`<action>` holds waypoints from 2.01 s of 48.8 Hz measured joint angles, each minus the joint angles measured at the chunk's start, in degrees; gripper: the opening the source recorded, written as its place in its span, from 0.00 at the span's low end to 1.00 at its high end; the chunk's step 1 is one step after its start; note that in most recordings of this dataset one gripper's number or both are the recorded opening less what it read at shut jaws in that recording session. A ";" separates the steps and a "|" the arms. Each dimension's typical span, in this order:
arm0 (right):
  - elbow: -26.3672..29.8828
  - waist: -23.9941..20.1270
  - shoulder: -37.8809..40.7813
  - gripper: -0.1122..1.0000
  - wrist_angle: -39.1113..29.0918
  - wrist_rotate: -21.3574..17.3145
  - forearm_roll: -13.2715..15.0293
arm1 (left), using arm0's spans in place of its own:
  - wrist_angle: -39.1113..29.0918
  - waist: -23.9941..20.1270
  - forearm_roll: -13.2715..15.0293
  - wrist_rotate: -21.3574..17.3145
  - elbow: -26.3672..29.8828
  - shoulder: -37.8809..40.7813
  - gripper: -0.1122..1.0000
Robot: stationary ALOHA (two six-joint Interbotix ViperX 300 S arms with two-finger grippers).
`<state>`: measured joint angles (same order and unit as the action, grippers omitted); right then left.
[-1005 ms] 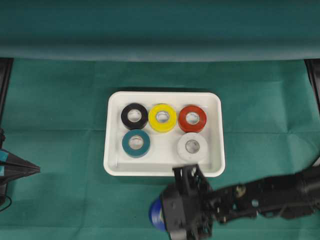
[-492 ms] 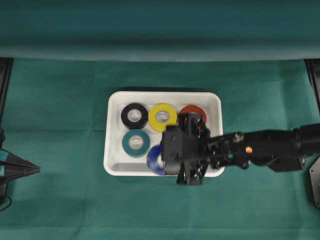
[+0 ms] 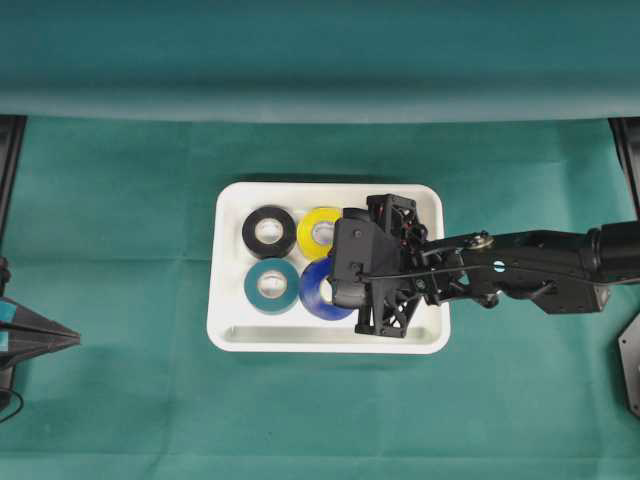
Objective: Put the tape into the white case with the right arm.
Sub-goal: 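Carry the blue tape roll into the tray beside the teal roll, then open the right gripper and withdraw it to the right edge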
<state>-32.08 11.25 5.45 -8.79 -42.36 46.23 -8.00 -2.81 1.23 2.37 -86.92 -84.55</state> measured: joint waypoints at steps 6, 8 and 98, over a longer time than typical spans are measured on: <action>0.00 0.00 0.00 0.12 0.00 0.00 0.00 | 0.00 0.00 0.00 0.00 0.00 0.00 0.10; 0.00 0.09 0.00 0.12 0.00 0.00 0.00 | 0.00 0.09 0.00 0.00 0.00 0.00 0.10; -27.95 0.09 -27.25 0.60 0.09 -0.79 -1.85 | 0.00 0.00 0.00 0.00 0.00 0.00 0.10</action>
<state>-60.03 11.34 -21.80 -8.70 -43.15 44.38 -8.00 -2.81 1.23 2.37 -86.92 -84.55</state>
